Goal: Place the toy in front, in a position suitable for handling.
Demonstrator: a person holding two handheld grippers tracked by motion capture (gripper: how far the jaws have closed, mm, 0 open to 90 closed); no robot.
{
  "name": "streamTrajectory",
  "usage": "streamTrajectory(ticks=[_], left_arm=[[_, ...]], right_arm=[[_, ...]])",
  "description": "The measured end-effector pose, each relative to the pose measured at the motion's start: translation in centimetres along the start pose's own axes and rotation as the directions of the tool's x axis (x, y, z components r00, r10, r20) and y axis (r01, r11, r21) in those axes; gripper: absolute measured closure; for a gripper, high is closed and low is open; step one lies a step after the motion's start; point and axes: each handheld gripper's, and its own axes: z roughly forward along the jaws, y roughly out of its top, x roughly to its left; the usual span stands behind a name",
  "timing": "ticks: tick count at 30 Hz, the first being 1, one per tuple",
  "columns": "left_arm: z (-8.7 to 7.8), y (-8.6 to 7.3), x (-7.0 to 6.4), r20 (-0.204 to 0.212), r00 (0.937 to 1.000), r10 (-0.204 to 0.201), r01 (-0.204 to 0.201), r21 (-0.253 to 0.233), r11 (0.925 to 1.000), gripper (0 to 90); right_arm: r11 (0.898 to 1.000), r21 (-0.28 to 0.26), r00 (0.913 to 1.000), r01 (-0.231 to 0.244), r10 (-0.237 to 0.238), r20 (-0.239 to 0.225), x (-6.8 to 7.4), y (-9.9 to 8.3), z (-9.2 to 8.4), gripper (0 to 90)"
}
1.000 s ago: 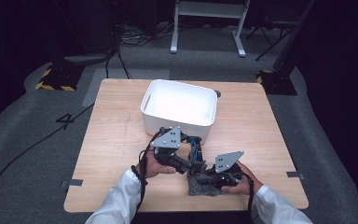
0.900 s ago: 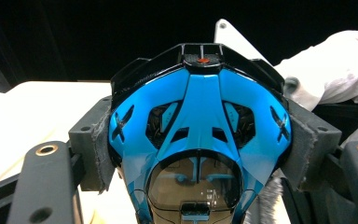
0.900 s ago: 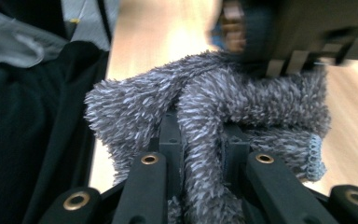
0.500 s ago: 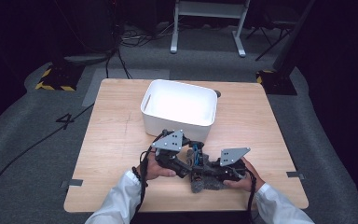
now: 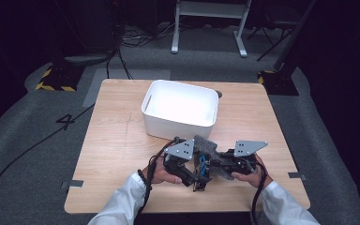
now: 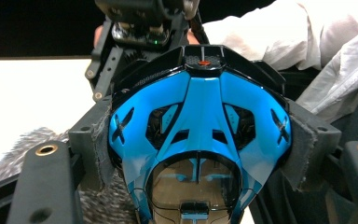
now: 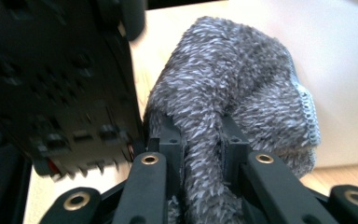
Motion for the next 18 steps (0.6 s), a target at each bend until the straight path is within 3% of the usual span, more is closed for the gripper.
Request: streamTrajectory(ticks=[6, 10, 13, 18], left_arm=[[0.4, 0.1, 0.0, 0.037, 0.9992, 0.015, -0.015, 0.010, 0.9998, 25.7], [0.2, 0.4, -0.3, 0.034, 0.9991, 0.026, -0.026, 0.007, 0.9996, 25.7], [-0.5, 0.5, -0.3, 0.019, 0.9994, 0.029, -0.029, -0.007, 0.9996, 25.7], [-1.8, 0.5, 0.0, -0.016, 0.9996, 0.022, -0.023, -0.033, 0.9992, 25.7]], right_arm=[[0.999, -0.028, 0.9973, 0.028, -0.029, -0.067, 0.6, 0.5, 0.4, 76.5], [1.000, 0.018, 0.9945, 0.026, -0.024, -0.102, 0.4, -0.1, 1.0, 76.6], [0.997, 0.063, 0.9942, 0.036, -0.029, -0.103, 0.4, -0.5, 1.4, 76.6], [0.996, 0.078, 0.9914, 0.033, -0.023, -0.129, 0.3, -1.0, 1.3, 76.4]])
